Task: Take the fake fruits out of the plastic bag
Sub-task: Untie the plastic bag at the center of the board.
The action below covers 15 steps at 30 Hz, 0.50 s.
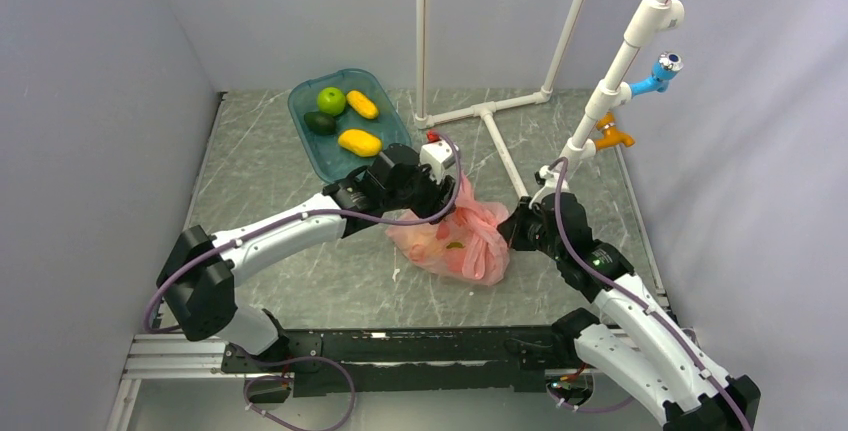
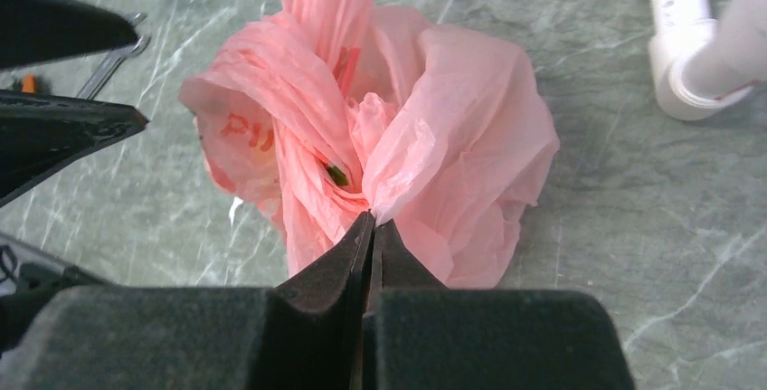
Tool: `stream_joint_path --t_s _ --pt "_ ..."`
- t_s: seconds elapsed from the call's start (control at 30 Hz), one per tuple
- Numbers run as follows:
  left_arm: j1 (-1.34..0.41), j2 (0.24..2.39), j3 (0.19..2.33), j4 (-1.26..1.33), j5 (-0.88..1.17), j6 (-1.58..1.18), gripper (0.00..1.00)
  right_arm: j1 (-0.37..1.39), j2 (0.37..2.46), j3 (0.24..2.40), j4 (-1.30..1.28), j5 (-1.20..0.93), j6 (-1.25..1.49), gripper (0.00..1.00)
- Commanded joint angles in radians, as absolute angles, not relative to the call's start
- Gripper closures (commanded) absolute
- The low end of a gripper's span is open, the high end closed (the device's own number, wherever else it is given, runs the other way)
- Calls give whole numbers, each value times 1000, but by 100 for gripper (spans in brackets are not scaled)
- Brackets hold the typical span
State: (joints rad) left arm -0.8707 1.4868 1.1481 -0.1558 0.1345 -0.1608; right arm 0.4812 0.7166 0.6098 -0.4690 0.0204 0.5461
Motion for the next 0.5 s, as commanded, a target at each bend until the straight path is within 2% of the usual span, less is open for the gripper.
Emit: stream_joint_path --t_s 0.0,0.07,0.13,0.3,0.47 --pt "-873 1467 1146 -88 188 -123 33 482 713 635 -387 -104 453 100" --pt "-887 1484 1185 -125 211 -80 18 482 723 637 -377 -122 451 100" --pt "-917 1513 1212 -163 184 -46 12 483 739 640 -365 -162 451 100" --pt "-952 1585 1277 -261 44 -12 10 483 757 625 -328 -209 450 100" --pt "-954 1612 1295 -278 40 -12 11 484 752 616 -316 -231 453 100"
